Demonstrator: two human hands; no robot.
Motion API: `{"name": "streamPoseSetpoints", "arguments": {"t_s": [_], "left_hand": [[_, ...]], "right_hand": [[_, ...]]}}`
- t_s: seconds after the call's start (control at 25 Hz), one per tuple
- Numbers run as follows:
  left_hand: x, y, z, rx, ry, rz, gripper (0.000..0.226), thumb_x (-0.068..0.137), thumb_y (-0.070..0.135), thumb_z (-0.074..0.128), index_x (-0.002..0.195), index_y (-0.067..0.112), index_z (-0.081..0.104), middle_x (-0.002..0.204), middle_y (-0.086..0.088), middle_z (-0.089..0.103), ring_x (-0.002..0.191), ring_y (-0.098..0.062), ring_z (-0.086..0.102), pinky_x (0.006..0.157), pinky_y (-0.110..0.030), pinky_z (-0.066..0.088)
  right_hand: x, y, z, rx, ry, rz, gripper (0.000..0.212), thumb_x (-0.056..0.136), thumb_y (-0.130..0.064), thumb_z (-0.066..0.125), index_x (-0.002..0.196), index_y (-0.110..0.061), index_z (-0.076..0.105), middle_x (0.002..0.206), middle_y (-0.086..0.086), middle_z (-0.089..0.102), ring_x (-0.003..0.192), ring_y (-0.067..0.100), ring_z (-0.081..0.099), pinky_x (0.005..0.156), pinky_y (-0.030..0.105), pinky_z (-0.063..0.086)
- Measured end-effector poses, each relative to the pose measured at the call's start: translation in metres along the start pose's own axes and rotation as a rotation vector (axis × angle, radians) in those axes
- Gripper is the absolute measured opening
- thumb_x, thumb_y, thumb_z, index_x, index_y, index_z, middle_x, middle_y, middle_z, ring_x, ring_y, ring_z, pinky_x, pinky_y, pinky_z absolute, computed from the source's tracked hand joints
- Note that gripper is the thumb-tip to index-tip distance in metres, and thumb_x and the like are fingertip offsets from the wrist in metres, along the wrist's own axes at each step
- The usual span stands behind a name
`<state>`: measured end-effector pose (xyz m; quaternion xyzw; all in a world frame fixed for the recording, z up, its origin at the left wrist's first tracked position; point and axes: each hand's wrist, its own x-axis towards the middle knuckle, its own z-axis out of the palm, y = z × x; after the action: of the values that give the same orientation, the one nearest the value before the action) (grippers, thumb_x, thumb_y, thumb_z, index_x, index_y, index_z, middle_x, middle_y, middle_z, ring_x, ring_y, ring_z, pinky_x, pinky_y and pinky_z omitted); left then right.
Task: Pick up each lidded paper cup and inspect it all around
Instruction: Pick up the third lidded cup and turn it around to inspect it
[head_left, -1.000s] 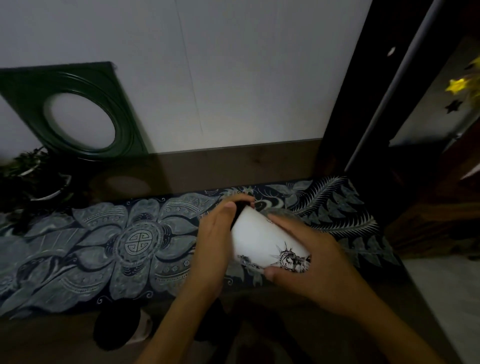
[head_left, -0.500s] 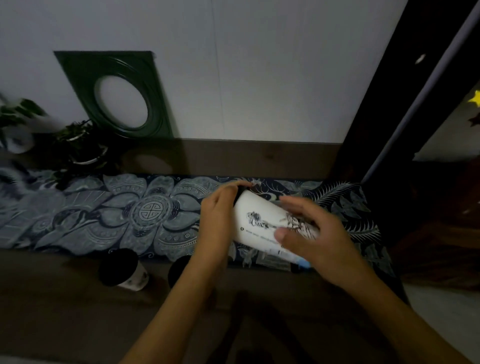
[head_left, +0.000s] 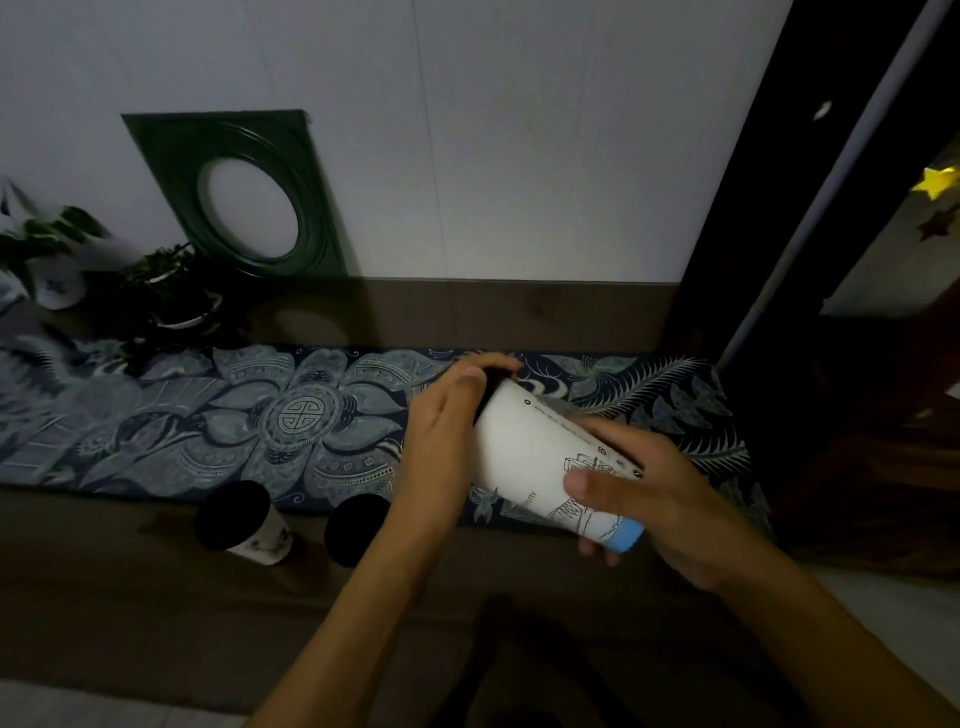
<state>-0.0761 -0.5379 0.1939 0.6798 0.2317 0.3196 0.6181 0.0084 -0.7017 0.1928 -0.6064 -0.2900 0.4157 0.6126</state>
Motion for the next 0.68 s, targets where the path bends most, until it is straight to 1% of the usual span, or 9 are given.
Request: {"name": "streamPoseSetpoints", "arguments": {"t_s": [0.04,0.12,0.2,0.24,0.4,0.48,0.56,0.6,0.68], "left_hand": [[0.001,-0.001,0.001,-0.001,0.020,-0.017,0.038,0.096,0.019,0.041,0.085,0.029,0.076,0.093,0.014,0.077,0.087,0.000,0.068,0.075,-0.016,0.053],[0.005,0.001,0.004,-0.001,0.071,-0.115,0.039,0.099,0.013,0.043,0.082,0.026,0.075,0.080,0.023,0.076,0.072,0.010,0.065,0.061,-0.009,0.051],[0.008,0.002,0.005,0.022,0.082,-0.166,0.038,0.100,0.013,0.044,0.081,0.027,0.073,0.071,0.032,0.072,0.064,0.016,0.062,0.054,-0.005,0.047],[0.008,0.003,0.005,0.042,0.062,-0.160,0.038,0.100,0.014,0.043,0.083,0.027,0.073,0.072,0.034,0.071,0.066,0.017,0.061,0.055,-0.004,0.046],[0.000,0.002,0.007,0.034,-0.035,-0.103,0.038,0.101,0.023,0.040,0.094,0.024,0.077,0.100,0.014,0.076,0.092,-0.005,0.067,0.074,-0.015,0.052],[-0.001,0.002,0.006,0.011,-0.074,-0.079,0.037,0.096,0.030,0.041,0.098,0.020,0.076,0.105,0.006,0.076,0.096,-0.015,0.067,0.077,-0.023,0.054],[-0.003,0.000,0.008,0.011,-0.100,-0.045,0.041,0.092,0.033,0.039,0.100,0.016,0.075,0.105,0.003,0.075,0.095,-0.019,0.067,0.079,-0.027,0.055],[-0.003,-0.001,0.009,0.021,-0.105,-0.036,0.041,0.091,0.033,0.038,0.101,0.015,0.074,0.104,0.002,0.075,0.095,-0.019,0.067,0.079,-0.028,0.056],[0.000,-0.001,0.011,0.032,-0.079,-0.058,0.039,0.093,0.032,0.040,0.101,0.015,0.075,0.101,0.003,0.076,0.090,-0.015,0.069,0.074,-0.027,0.056]], "right_hand": [[-0.001,0.000,-0.002,-0.105,0.040,-0.012,0.064,0.062,-0.046,0.076,0.123,-0.034,0.059,0.110,0.006,0.071,0.074,0.017,0.072,0.050,0.024,0.054],[-0.004,0.004,-0.005,-0.722,0.143,-0.209,0.085,0.062,-0.058,0.071,0.139,-0.039,0.041,0.131,-0.008,0.056,0.100,0.010,0.065,0.071,0.027,0.057],[-0.005,0.015,-0.007,-1.310,0.187,-0.468,0.093,0.068,-0.063,0.063,0.148,-0.036,0.024,0.139,-0.006,0.046,0.106,0.015,0.061,0.080,0.037,0.058],[-0.005,0.017,-0.007,-1.375,0.186,-0.512,0.093,0.070,-0.062,0.061,0.149,-0.034,0.020,0.138,-0.003,0.047,0.104,0.018,0.063,0.078,0.040,0.059],[-0.008,0.024,-0.005,-1.031,0.230,-0.373,0.095,0.066,-0.056,0.070,0.148,-0.040,0.025,0.129,-0.010,0.055,0.101,0.006,0.061,0.077,0.029,0.058],[-0.010,0.019,-0.004,-0.534,0.152,-0.167,0.086,0.063,-0.046,0.077,0.141,-0.043,0.040,0.119,-0.012,0.064,0.093,0.006,0.067,0.071,0.029,0.059],[-0.012,0.014,-0.006,-0.093,0.042,-0.039,0.062,0.066,-0.032,0.079,0.124,-0.040,0.059,0.104,0.004,0.074,0.073,0.017,0.071,0.054,0.035,0.055],[-0.012,0.014,-0.008,-0.011,0.020,-0.005,0.053,0.067,-0.029,0.079,0.117,-0.038,0.063,0.100,0.008,0.075,0.065,0.021,0.070,0.050,0.034,0.053],[-0.014,0.010,-0.009,-0.041,0.054,0.023,0.057,0.068,-0.031,0.079,0.121,-0.039,0.059,0.104,0.004,0.074,0.068,0.018,0.071,0.053,0.035,0.056]]}}
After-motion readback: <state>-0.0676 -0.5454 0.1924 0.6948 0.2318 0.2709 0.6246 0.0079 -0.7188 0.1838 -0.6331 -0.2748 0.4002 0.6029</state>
